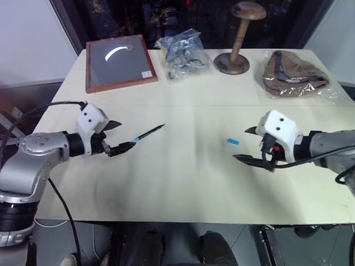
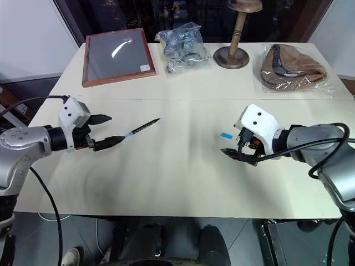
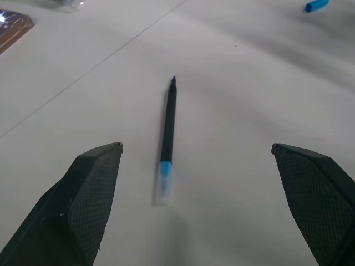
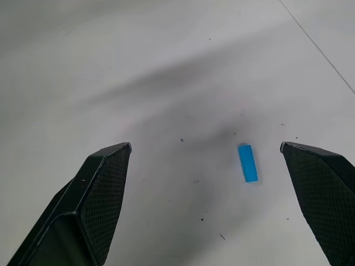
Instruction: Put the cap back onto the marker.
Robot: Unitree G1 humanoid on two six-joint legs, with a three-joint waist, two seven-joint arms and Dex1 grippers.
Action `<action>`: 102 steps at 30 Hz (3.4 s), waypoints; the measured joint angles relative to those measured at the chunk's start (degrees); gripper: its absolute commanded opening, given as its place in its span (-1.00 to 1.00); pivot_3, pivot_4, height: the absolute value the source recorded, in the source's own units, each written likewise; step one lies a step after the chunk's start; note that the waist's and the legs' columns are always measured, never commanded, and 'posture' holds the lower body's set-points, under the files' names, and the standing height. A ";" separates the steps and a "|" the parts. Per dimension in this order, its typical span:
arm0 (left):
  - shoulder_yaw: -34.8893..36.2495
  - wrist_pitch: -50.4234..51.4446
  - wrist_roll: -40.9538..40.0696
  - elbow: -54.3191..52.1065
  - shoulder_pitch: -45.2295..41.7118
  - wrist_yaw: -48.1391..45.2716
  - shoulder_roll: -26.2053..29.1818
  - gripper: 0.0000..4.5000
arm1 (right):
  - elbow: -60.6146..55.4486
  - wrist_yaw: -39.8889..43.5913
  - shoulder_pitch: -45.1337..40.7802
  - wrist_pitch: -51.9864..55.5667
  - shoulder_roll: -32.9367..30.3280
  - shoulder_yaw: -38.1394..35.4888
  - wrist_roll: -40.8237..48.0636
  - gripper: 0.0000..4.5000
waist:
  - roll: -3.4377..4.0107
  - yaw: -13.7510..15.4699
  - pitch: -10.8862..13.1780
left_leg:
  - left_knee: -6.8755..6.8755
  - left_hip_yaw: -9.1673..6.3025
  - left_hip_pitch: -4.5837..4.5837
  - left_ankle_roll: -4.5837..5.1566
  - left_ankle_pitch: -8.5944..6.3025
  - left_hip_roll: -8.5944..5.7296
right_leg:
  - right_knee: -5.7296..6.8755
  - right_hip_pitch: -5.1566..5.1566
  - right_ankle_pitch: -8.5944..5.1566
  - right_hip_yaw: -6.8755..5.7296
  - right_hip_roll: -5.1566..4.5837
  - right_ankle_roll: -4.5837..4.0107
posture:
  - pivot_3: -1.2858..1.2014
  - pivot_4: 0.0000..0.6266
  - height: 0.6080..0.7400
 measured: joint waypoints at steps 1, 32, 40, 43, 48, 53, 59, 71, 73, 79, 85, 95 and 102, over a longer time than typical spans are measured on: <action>0.00 0.01 -0.01 0.00 0.03 0.02 0.00 1.00 | 0.01 0.10 0.00 -0.01 0.00 0.04 -0.01 0.98 | 0.00 0.00 0.00 | 0.00 0.00 0.00 0.00 0.00 0.00 | 0.00 0.00 0.00 0.00 0.00 0.00 | 0.03 -0.52 1.00; -0.05 0.28 -1.05 -0.10 -0.07 2.55 -1.16 1.00 | -0.12 -0.45 0.00 0.11 0.48 0.10 0.02 0.98 | 0.00 0.02 0.00 | 0.00 0.00 0.00 0.00 0.00 0.00 | 0.00 0.00 0.00 0.00 0.00 0.00 | 0.03 -0.52 1.00; -0.11 0.13 -0.94 -0.09 -0.08 2.58 -1.16 1.00 | -0.21 -0.88 0.01 0.14 0.63 0.10 0.05 0.98 | 0.00 0.02 0.00 | 0.00 0.00 0.00 0.00 0.00 0.00 | 0.00 -0.01 0.00 0.00 0.00 0.00 | 0.03 -0.52 1.00; -0.18 0.05 -0.87 -0.09 -0.08 2.58 -1.16 1.00 | -0.32 -1.01 0.05 0.24 0.70 0.10 0.06 0.98 | 0.00 0.02 0.00 | 0.00 0.00 0.00 0.00 0.00 0.00 | 0.00 -0.01 0.00 0.00 0.00 0.00 | 0.03 -0.52 1.00; -0.41 -0.02 -0.51 -0.09 -0.08 2.58 -1.16 1.00 | -0.62 -1.28 0.14 0.43 0.80 0.10 0.10 0.98 | 0.00 0.01 0.00 | 0.00 0.00 0.00 0.00 0.00 0.00 | 0.00 -0.01 0.00 0.00 0.00 0.00 | 0.03 -0.52 1.00; -1.37 -0.22 0.58 0.46 -0.39 3.88 -2.68 1.00 | -0.84 -1.39 0.46 0.46 1.00 0.11 0.29 0.98 | 0.00 0.10 0.00 | 0.00 0.00 0.00 0.00 0.00 0.00 | 0.00 0.00 0.00 0.00 0.00 0.00 | 0.03 -0.52 1.00; -5.86 -2.06 4.84 5.25 -2.08 8.56 -8.24 1.00 | -1.37 -2.17 0.51 1.06 1.83 0.27 0.64 0.98 | -0.01 0.05 0.00 | 0.01 0.02 -0.01 0.00 0.00 -0.01 | 0.01 0.00 0.00 -0.01 0.00 0.00 | 0.03 -0.52 1.00; -13.07 -12.40 13.67 23.26 -11.18 8.26 -13.50 1.00 | -11.44 -9.96 7.12 9.14 6.70 -4.44 3.68 0.98 | -0.01 0.10 0.00 | 0.03 0.01 -0.02 0.00 0.00 -0.03 | 0.08 0.01 0.00 -0.04 0.01 0.00 | 0.03 -0.52 1.00; -13.72 -14.66 14.71 26.69 -12.23 7.76 -14.21 1.00 | -12.66 -11.19 8.17 10.21 7.58 -5.30 4.10 0.98 | -0.01 0.11 0.00 | 0.03 0.02 -0.02 0.00 0.00 -0.03 | 0.10 0.00 0.00 -0.05 0.01 0.00 | 0.03 -0.52 1.00; -15.52 -21.65 17.14 36.02 -15.35 3.45 -15.51 1.00 | -16.18 -14.95 9.70 13.72 9.64 -7.39 5.28 0.98 | -0.01 0.14 0.00 | 0.04 0.00 -0.02 0.00 0.00 -0.04 | 0.12 0.00 0.00 -0.06 0.01 0.00 | 0.03 -0.52 1.00; -16.17 -29.52 19.48 44.08 -18.68 0.26 -16.14 1.00 | -17.15 -17.00 10.13 14.97 11.11 -7.66 6.24 0.98 | -0.02 0.13 -0.01 | 0.06 -0.01 -0.01 0.00 0.00 -0.05 | 0.13 0.01 0.00 -0.08 0.00 0.00 | 0.03 -0.52 1.00; -16.08 -34.14 20.45 49.61 -20.48 -2.47 -17.41 0.45 | -17.91 -18.75 10.49 15.55 11.60 -7.76 6.67 1.00 | -0.03 0.20 -0.04 | 0.11 -0.06 0.08 0.00 0.00 -0.06 | 0.17 0.10 0.00 -0.08 0.00 0.01 | 0.03 -0.52 1.00; -16.04 -33.98 20.45 49.88 -20.26 -4.04 -17.67 -0.99 | -17.93 -18.95 10.49 15.53 11.52 -7.77 6.81 1.00 | -0.04 -0.12 -0.04 | 0.12 -0.05 0.13 0.00 0.00 -0.04 | 0.20 0.11 0.00 -0.08 0.02 0.01 | 0.03 -0.52 1.00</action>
